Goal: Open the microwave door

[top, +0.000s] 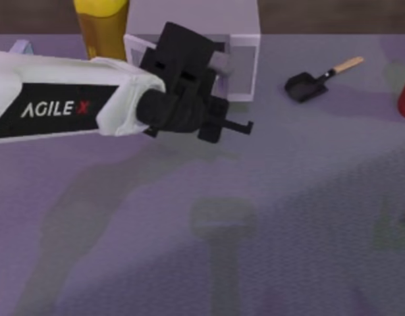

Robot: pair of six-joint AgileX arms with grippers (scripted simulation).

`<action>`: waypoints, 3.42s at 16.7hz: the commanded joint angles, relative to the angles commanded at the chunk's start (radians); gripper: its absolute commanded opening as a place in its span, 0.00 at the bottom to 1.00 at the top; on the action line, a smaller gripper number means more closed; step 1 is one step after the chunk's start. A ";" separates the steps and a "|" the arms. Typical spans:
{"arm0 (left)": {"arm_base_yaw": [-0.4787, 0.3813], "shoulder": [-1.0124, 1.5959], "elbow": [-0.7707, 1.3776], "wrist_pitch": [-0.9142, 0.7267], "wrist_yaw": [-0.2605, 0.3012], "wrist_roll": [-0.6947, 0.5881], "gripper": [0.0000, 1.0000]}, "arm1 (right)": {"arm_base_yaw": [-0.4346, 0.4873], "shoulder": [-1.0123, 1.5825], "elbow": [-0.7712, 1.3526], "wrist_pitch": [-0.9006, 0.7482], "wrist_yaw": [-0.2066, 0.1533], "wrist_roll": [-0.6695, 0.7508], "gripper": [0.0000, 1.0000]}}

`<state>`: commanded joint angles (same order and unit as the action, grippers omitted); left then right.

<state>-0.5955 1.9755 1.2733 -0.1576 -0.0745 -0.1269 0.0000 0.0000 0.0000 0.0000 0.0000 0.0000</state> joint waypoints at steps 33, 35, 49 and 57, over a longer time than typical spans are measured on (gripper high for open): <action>0.016 -0.026 -0.038 0.015 0.042 0.049 0.00 | 0.000 0.000 0.000 0.000 0.000 0.000 1.00; 0.016 -0.026 -0.038 0.015 0.042 0.049 0.00 | 0.000 0.000 0.000 0.000 0.000 0.000 1.00; 0.016 -0.026 -0.038 0.015 0.042 0.049 0.00 | 0.000 0.000 0.000 0.000 0.000 0.000 1.00; 0.032 -0.048 -0.069 0.025 0.081 0.093 0.00 | 0.000 0.000 0.000 0.000 0.000 0.000 1.00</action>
<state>-0.5638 1.9271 1.2040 -0.1330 0.0063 -0.0335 0.0000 0.0000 0.0000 0.0000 0.0000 0.0000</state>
